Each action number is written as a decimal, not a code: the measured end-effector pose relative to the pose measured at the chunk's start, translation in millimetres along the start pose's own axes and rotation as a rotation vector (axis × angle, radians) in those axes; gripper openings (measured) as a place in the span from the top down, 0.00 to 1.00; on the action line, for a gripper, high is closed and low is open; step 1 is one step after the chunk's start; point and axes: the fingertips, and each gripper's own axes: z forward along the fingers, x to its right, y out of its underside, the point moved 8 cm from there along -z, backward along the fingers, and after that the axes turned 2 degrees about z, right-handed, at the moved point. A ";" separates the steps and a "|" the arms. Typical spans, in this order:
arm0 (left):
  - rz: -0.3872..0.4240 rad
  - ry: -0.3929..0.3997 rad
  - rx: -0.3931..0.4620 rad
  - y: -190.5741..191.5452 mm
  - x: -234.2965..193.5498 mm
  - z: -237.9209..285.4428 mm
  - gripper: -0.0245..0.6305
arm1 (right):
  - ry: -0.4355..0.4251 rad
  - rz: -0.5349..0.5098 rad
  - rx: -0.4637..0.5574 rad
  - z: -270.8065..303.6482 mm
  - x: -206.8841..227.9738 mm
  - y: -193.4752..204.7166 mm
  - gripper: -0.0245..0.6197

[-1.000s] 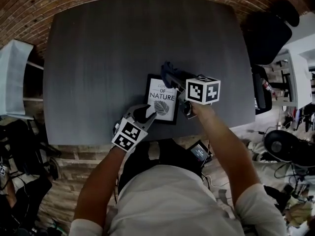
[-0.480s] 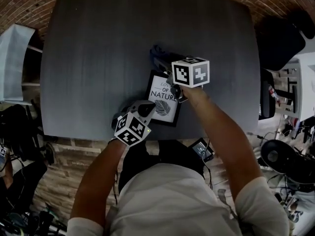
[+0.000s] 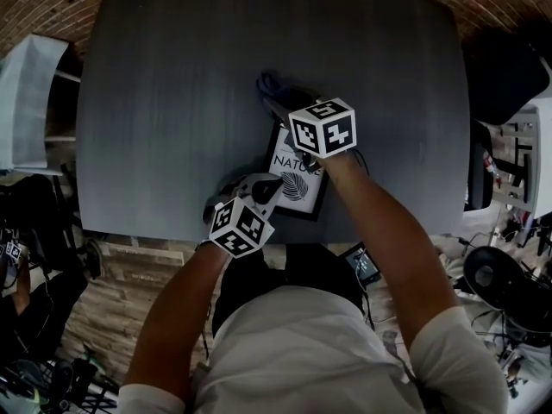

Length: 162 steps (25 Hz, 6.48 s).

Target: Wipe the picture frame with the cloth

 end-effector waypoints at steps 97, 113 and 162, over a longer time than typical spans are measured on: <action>0.112 0.116 -0.047 20.3 22.8 -21.8 0.54 | 0.421 0.298 0.121 -155.4 46.1 98.1 0.77; 0.036 0.179 -0.033 18.3 26.3 -9.8 0.61 | 0.347 0.307 0.065 -166.6 2.6 131.6 0.77; 0.192 0.132 0.009 14.0 4.0 -9.4 0.95 | 0.204 0.105 -0.070 -129.6 -78.8 67.2 0.77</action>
